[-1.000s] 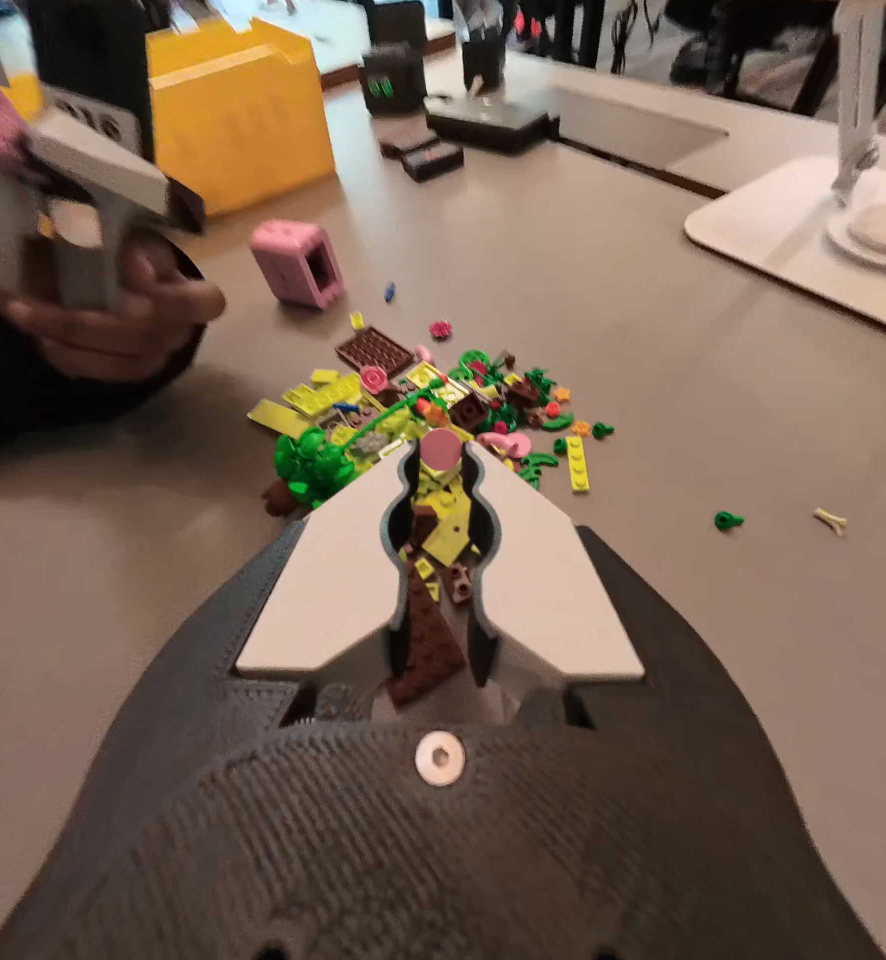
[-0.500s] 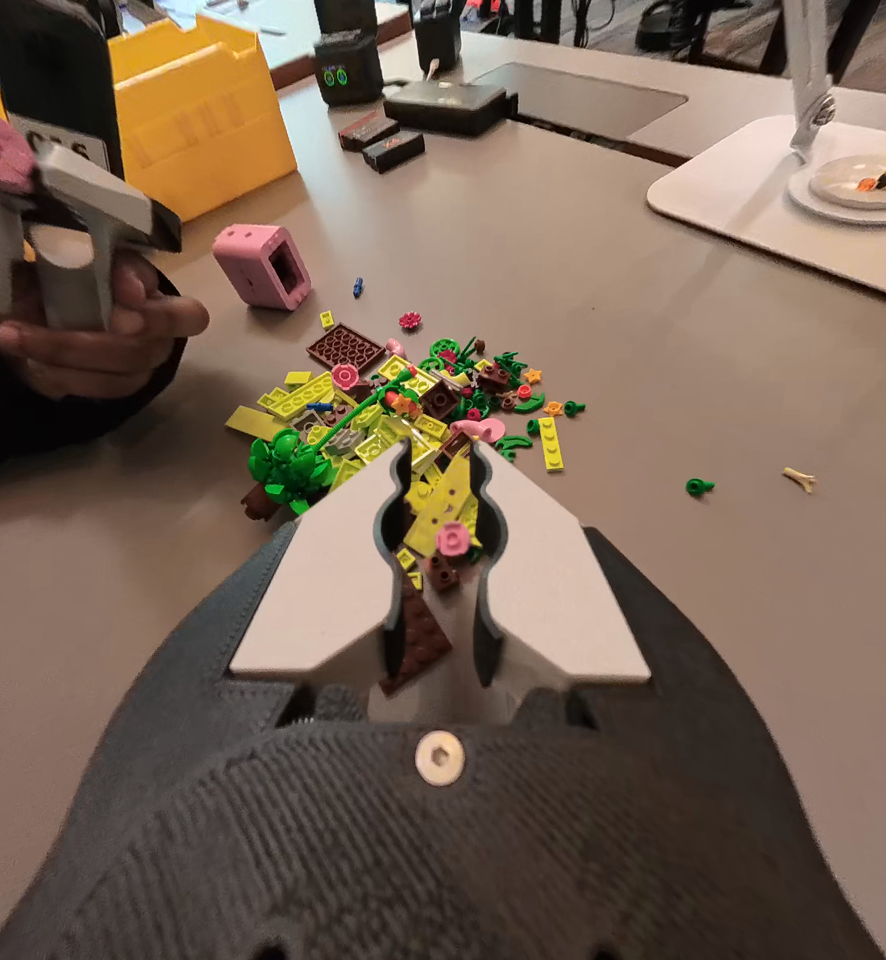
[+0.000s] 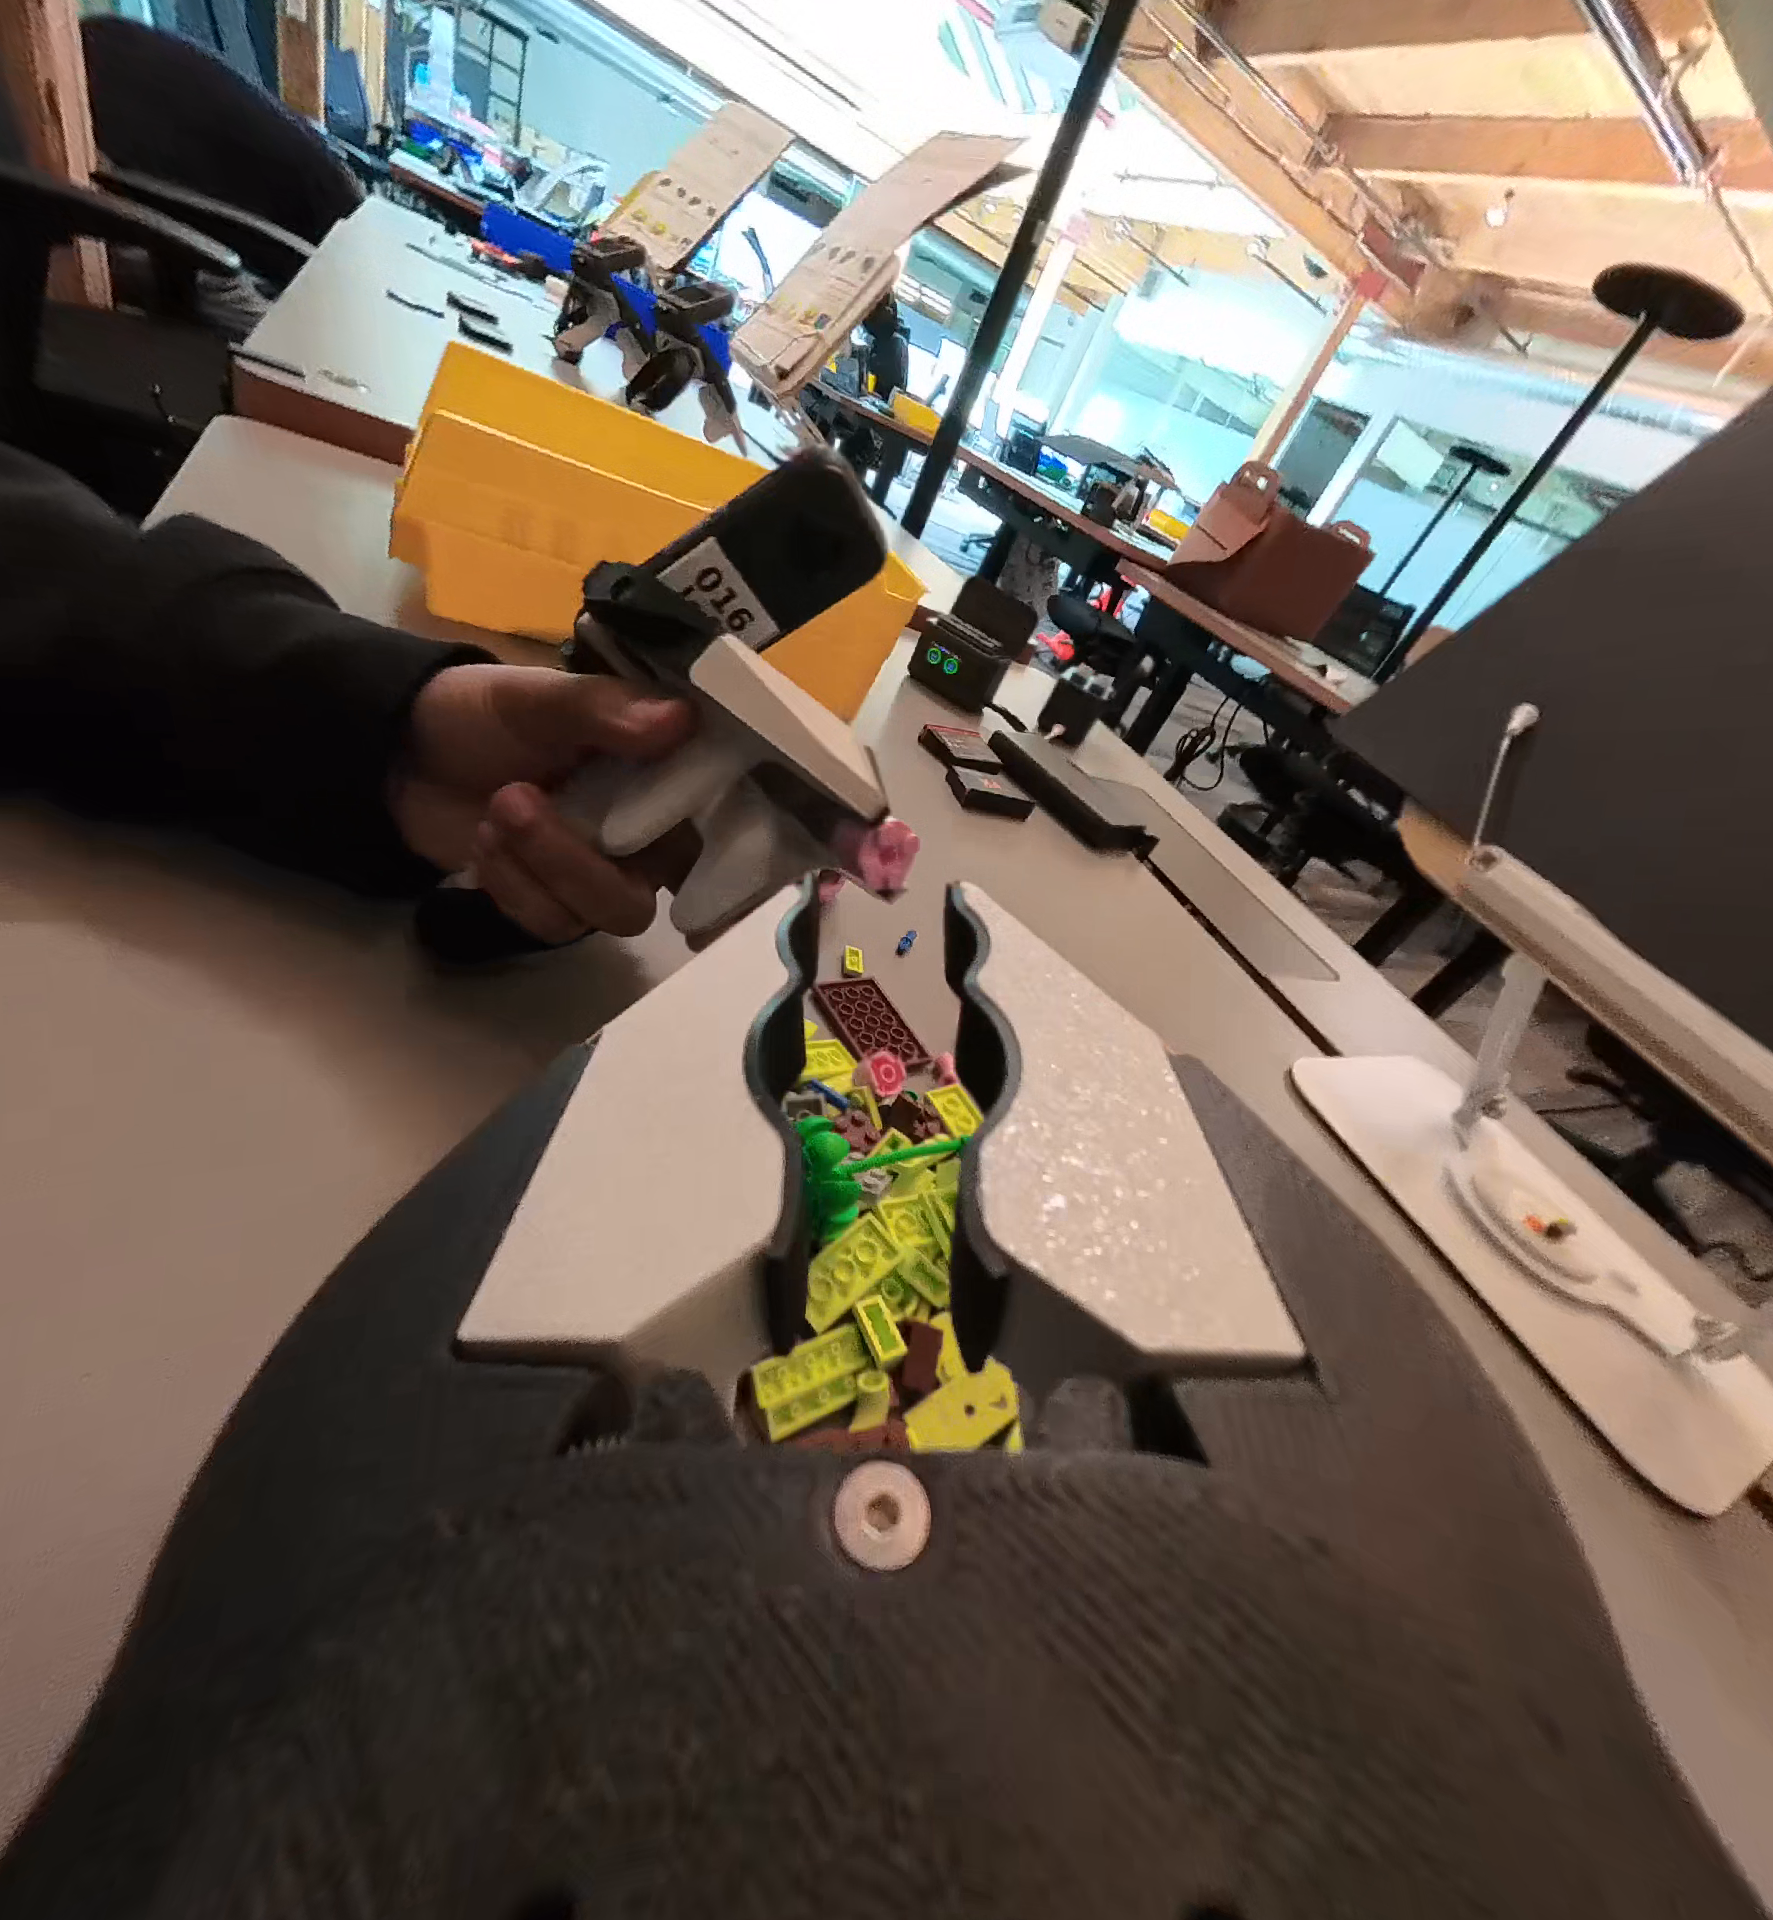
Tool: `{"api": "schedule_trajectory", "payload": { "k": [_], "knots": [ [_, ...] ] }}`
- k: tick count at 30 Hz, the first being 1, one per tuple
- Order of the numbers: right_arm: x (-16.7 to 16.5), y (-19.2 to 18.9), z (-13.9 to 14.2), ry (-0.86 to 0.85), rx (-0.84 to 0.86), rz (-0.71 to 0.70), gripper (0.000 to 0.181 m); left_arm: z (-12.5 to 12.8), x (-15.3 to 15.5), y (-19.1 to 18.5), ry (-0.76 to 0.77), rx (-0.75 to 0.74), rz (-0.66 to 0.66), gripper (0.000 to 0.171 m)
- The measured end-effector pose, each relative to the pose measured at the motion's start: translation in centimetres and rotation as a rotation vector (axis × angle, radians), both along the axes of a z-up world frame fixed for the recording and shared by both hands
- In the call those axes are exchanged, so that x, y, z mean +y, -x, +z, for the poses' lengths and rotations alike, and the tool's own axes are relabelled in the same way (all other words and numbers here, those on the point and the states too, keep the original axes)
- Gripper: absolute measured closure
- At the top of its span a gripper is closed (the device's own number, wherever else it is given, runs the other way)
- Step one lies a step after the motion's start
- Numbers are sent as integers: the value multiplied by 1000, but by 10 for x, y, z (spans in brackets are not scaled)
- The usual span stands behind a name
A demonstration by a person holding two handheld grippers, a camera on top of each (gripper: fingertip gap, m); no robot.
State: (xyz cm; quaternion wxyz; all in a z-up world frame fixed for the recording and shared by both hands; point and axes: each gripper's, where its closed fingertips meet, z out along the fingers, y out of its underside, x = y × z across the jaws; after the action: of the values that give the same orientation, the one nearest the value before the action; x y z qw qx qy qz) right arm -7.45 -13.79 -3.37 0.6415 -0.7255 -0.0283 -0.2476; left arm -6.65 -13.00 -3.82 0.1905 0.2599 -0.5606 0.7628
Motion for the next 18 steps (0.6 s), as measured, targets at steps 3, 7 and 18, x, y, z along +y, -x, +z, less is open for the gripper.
{"api": "schedule_trajectory", "payload": {
  "k": [3, 7, 18],
  "knots": [
    [7, 3, -6, 41, -45, -10, 159, -5, -6, 7, -34, -8, -42, 157],
    [10, 4, -12, 74, -39, -6, 167, -7, -12, 12, -46, -13, -72, 157],
    [-39, -20, 37, -578, 940, 450, 169, 8, 8, -3, 54, -8, 25, 144]
  ]
}}
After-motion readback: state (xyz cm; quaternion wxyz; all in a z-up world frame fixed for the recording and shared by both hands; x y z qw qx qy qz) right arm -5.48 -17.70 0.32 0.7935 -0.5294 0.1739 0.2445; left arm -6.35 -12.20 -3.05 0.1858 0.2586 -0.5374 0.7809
